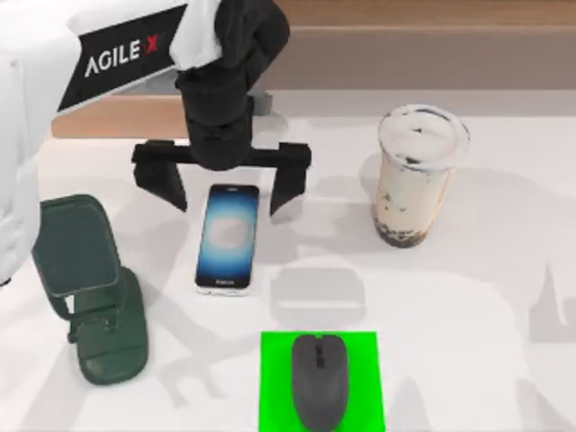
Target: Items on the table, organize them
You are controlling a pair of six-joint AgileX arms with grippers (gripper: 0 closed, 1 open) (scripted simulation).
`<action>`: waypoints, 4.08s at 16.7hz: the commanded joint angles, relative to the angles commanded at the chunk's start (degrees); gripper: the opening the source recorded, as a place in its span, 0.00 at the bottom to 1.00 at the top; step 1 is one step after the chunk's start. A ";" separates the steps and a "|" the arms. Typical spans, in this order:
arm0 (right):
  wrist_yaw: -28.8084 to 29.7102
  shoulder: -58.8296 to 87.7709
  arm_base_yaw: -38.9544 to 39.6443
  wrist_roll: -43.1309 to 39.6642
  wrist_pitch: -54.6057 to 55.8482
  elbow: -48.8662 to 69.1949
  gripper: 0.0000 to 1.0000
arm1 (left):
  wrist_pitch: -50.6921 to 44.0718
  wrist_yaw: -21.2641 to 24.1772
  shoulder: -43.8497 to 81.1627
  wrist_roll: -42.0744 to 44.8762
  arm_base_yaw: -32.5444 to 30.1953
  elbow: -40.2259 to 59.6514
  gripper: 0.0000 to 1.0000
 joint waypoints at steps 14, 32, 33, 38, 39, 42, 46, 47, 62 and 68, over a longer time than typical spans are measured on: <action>0.00 0.00 0.00 0.00 0.00 0.00 1.00 | 12.48 -0.01 3.87 0.15 0.29 -8.51 0.92; 0.00 0.00 0.00 0.00 0.00 0.00 1.00 | 12.48 -0.01 3.87 0.15 0.29 -8.51 0.00; 0.00 0.00 0.00 0.00 0.00 0.00 1.00 | 12.48 -0.01 3.87 0.15 0.29 -8.51 0.00; 0.00 0.00 0.00 0.00 0.00 0.00 1.00 | 10.11 -0.28 1.87 0.34 0.13 -7.24 0.00; 0.00 0.00 0.00 0.00 0.00 0.00 1.00 | 9.39 -0.28 1.62 0.34 0.13 -6.82 0.00; 0.00 0.00 0.00 0.00 0.00 0.00 1.00 | 7.16 -0.29 0.85 0.32 0.12 -5.48 0.00; 0.00 0.00 0.00 0.00 0.00 0.00 1.00 | 6.15 -0.29 0.33 0.32 0.13 -4.78 0.00; 0.00 0.00 0.00 0.00 0.00 0.00 1.00 | 6.29 -0.31 0.61 0.42 0.15 -4.92 0.00; 0.00 0.00 0.00 0.00 0.00 0.00 1.00 | 14.24 -31.14 -39.35 -18.75 -20.31 -34.12 0.00; 0.00 0.00 0.00 0.00 0.00 0.00 1.00 | 17.89 -49.44 -60.86 -29.74 -28.95 -53.93 0.00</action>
